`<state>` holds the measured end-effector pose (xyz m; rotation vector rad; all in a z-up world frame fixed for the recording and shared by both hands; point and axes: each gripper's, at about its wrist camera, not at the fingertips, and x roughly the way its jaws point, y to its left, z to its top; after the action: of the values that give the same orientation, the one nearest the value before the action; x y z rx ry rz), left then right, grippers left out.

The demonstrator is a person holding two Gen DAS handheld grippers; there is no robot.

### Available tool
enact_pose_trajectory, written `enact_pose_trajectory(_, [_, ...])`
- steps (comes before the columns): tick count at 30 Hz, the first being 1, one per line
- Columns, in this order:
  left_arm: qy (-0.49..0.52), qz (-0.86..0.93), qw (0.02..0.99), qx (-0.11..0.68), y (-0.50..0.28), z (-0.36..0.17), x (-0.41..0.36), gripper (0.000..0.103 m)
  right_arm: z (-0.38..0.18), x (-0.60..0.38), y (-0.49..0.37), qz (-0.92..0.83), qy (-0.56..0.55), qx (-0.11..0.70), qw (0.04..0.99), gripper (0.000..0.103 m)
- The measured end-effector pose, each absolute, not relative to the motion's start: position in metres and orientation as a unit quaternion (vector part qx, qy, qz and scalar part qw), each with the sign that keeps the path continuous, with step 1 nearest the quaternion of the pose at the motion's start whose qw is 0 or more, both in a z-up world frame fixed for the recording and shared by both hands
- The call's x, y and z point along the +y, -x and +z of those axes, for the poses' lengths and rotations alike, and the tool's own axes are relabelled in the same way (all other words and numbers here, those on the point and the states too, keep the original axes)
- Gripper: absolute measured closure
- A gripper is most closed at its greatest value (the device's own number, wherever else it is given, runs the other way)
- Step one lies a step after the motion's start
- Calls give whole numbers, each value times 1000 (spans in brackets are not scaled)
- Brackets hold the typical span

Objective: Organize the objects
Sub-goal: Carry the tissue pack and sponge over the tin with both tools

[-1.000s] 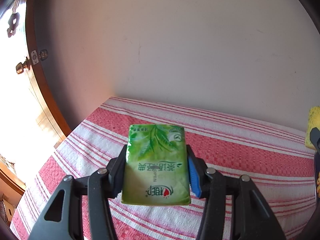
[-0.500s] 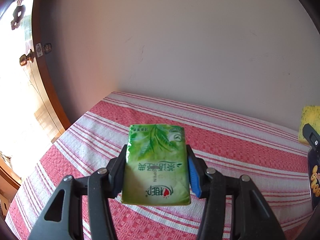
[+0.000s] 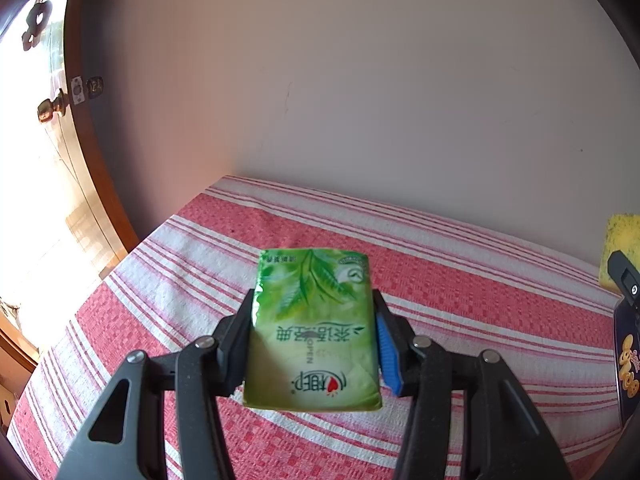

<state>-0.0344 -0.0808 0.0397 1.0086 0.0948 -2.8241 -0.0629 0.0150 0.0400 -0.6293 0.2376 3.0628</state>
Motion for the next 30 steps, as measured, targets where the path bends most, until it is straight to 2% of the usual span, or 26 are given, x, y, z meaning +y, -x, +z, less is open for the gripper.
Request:
enact_pose_trajectory(13, [-318,-945,78,20,23,42,-79,51,40,21,56,981,186,62,14,77])
enact_pose_trajectory(24, [-278,-958,71,3,-24,51,-59,51,37,33,23,981,184,52,28,77])
enact_pose_trajectory(30, [-266,-962,66,12,-50,52,-49,51,37,36,-5,985,172,15,33,77])
